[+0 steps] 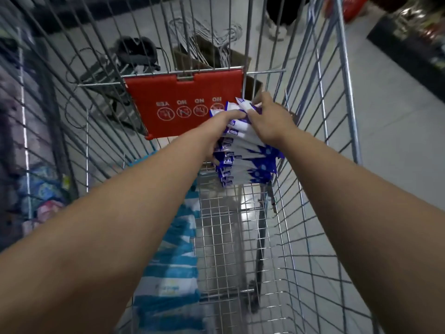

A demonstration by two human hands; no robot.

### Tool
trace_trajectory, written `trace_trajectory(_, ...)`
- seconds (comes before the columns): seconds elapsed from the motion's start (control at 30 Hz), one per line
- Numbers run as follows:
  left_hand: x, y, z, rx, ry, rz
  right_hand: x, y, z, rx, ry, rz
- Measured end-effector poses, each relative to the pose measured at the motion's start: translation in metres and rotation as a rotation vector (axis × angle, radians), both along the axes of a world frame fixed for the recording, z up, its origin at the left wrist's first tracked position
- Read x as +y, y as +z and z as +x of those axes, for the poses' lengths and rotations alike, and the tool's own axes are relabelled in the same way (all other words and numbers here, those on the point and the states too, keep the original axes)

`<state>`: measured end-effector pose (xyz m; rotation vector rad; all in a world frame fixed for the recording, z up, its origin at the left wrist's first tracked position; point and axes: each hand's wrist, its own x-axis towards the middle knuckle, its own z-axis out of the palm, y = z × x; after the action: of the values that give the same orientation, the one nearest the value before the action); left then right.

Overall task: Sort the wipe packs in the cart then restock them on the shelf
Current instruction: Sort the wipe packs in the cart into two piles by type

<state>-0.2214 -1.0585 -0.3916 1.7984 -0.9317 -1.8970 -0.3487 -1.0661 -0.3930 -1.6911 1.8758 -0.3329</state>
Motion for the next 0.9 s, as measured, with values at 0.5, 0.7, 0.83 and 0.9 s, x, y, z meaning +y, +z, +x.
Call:
trace_trajectory(0.5, 0.193, -0.123, 0.015, 0.156, 0.263, -0.115, 0.198, -0.089, 0.009, -0.013, 0.080, 0.115)
trace_trajectory(0.7, 0.243, -0.166, 0.007, -0.078, 0.084, -0.135, 0.253, -0.128, 0.000, 0.122, 0.235, 0.306)
trace_trajectory(0.83, 0.219, -0.165, 0.015, -0.471, -0.142, -0.157, 0.264, -0.133, 0.003, 0.092, 0.175, 0.231)
trace_trajectory(0.9, 0.194, -0.155, 0.016, -0.500, -0.066, -0.256, 0.262, -0.132, 0.003, 0.099, 0.140, 0.208)
